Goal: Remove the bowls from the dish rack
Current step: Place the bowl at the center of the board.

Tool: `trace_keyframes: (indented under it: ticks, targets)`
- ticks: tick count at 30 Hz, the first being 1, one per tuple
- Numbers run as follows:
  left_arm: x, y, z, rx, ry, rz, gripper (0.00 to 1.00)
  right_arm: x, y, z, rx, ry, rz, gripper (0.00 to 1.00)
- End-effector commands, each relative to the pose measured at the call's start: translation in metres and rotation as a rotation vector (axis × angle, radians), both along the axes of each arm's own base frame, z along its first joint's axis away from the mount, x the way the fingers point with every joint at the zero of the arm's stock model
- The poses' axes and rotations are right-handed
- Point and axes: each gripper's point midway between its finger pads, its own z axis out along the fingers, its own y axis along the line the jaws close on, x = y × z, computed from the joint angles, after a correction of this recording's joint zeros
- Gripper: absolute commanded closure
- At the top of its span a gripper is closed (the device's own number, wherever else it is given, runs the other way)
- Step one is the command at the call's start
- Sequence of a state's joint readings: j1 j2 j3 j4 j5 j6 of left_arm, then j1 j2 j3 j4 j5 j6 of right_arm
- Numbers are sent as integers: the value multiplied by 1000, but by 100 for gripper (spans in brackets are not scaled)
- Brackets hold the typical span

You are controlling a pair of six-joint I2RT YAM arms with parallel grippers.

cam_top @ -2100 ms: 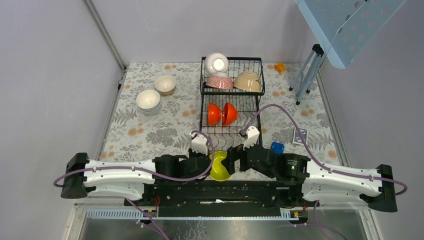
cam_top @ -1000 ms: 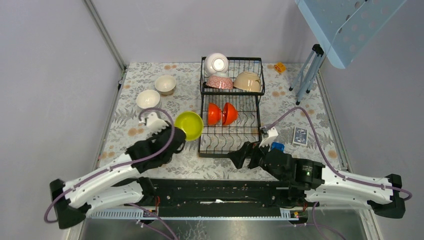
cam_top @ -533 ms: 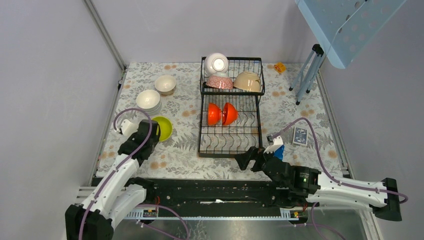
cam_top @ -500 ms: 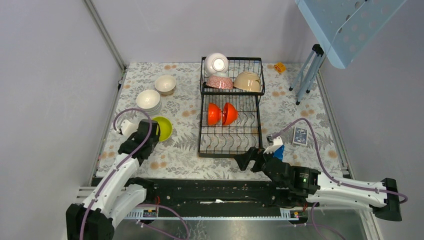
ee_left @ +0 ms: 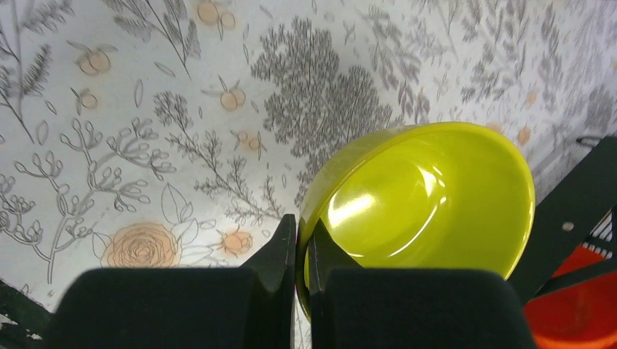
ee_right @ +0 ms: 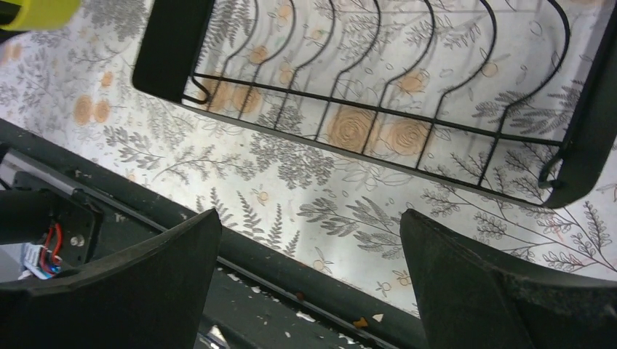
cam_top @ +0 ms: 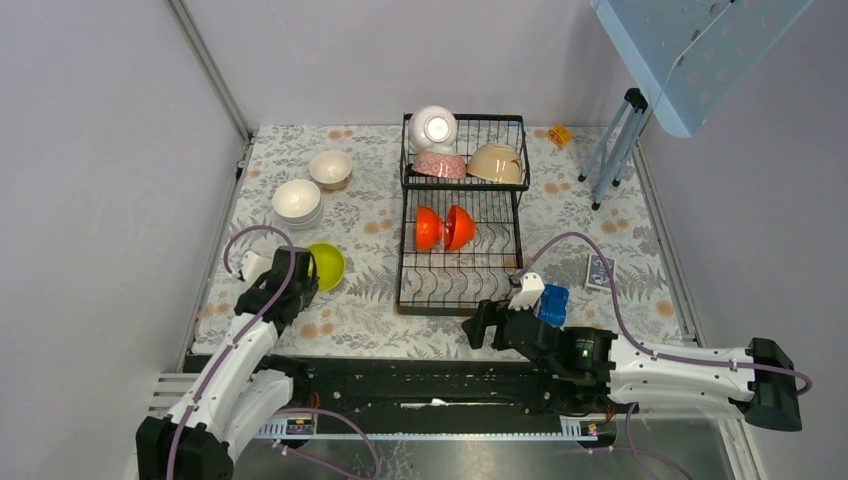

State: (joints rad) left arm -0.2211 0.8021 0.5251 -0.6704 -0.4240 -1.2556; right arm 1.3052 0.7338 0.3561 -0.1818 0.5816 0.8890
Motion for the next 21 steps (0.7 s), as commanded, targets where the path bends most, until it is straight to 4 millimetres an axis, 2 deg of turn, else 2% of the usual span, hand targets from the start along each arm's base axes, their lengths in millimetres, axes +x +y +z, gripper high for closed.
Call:
trace_keyframes:
  ticks: [1,5,8,11,15,19,21]
  targets:
    - [6,-31,7,-118,-63,-145,100,0,20,36,43,-31,60,0]
    - [-4,-53,11,-178,-80,-290,100,-2,36,54,92,-55,107,0]
    - [-13,-54,10,-185,-98,-308,100,1,52,68,85,-69,131,0]
    - [-19,-52,5,-178,-96,-312,100,5,79,72,21,-60,176,1]
    - [-20,-56,7,-186,-91,-331,100,11,121,75,-26,-50,215,7]
    - [-20,-56,6,-182,-79,-336,100,25,163,91,0,-34,233,12]
    - [-20,-59,7,-183,-71,-353,100,36,177,94,12,-15,229,14]
